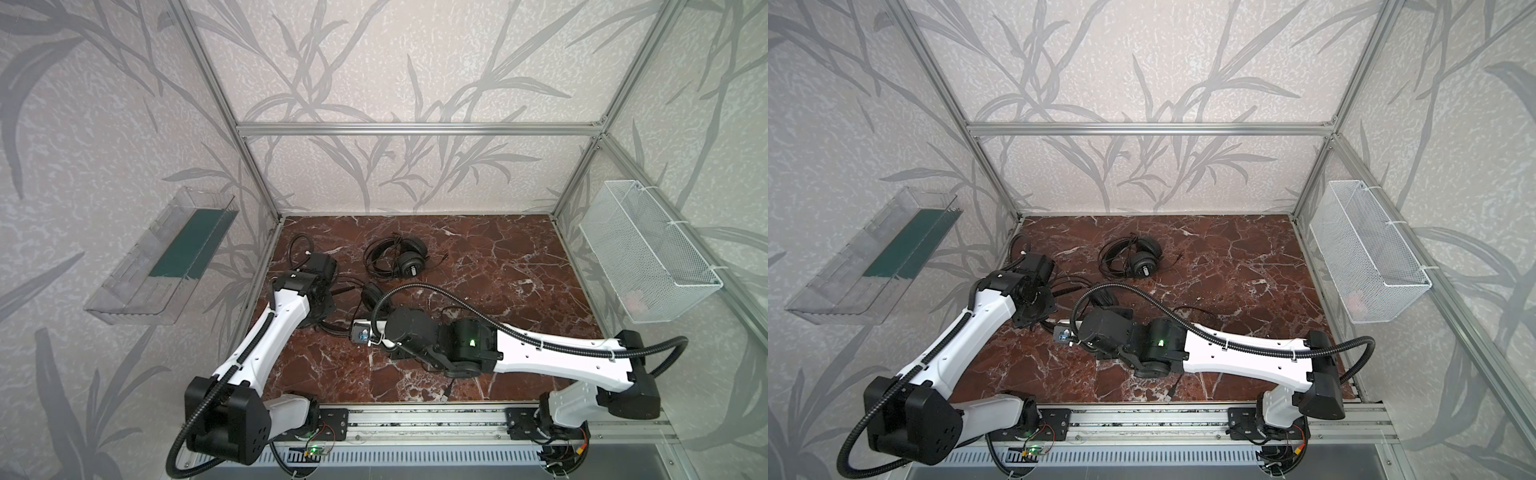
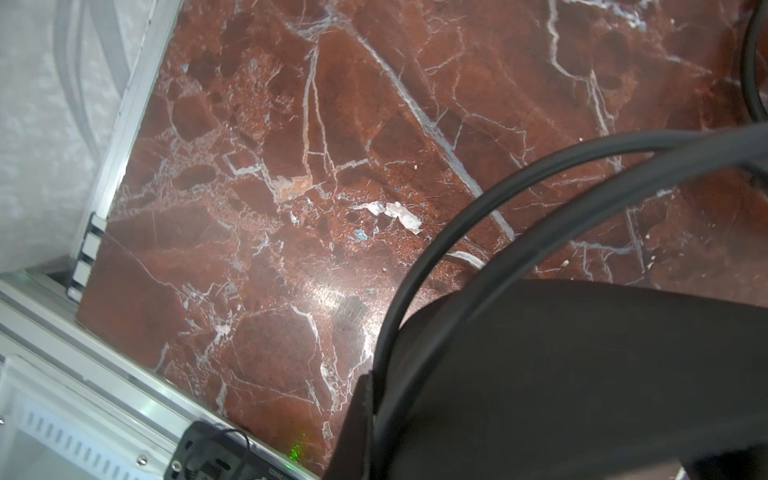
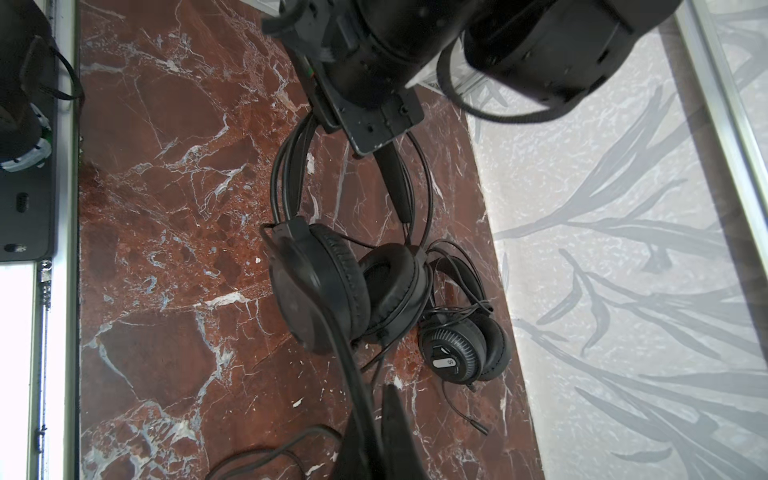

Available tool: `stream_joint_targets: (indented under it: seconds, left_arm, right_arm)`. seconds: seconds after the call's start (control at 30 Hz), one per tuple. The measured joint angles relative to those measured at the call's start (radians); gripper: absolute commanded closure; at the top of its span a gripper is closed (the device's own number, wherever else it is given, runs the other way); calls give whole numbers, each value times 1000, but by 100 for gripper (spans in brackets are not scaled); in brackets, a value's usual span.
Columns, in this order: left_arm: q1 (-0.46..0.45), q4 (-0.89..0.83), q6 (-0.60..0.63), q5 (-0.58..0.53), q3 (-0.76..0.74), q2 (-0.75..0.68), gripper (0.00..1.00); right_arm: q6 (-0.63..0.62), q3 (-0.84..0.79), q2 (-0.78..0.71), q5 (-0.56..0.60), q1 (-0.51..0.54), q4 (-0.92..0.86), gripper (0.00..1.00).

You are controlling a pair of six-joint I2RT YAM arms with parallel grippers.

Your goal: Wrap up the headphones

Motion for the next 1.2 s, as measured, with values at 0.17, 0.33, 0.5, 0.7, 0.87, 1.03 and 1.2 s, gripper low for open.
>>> stream_joint_targets:
  seconds: [0.17, 0.33, 0.5, 0.7, 0.87, 1.03, 1.2]
  left_arm:
    - [-64, 18, 27, 1, -21, -36, 100]
    - [-75, 29, 67, 2, -68, -122, 100]
    - [-76, 31, 93, -24, -80, -181, 100]
    - [-87, 40, 108, 11, -80, -174, 100]
    - [-103, 47, 120, 32, -80, -174, 100]
    - [-104, 60, 132, 53, -86, -183, 100]
    - [-117, 71, 139, 72, -90, -183, 100]
  right_arm:
    - [-47, 72, 2, -26, -24, -72, 100]
    - [-51, 90, -5, -118, -98, -156, 100]
    - [-55, 79, -63, -328, -115, -246, 100]
    - [-58, 64, -127, -505, -105, -298, 100]
    - [-57, 93, -126, -568, -130, -391, 100]
    - [-56, 100, -127, -586, -159, -438, 100]
    - [-55, 108, -129, -647, -211, -467, 100]
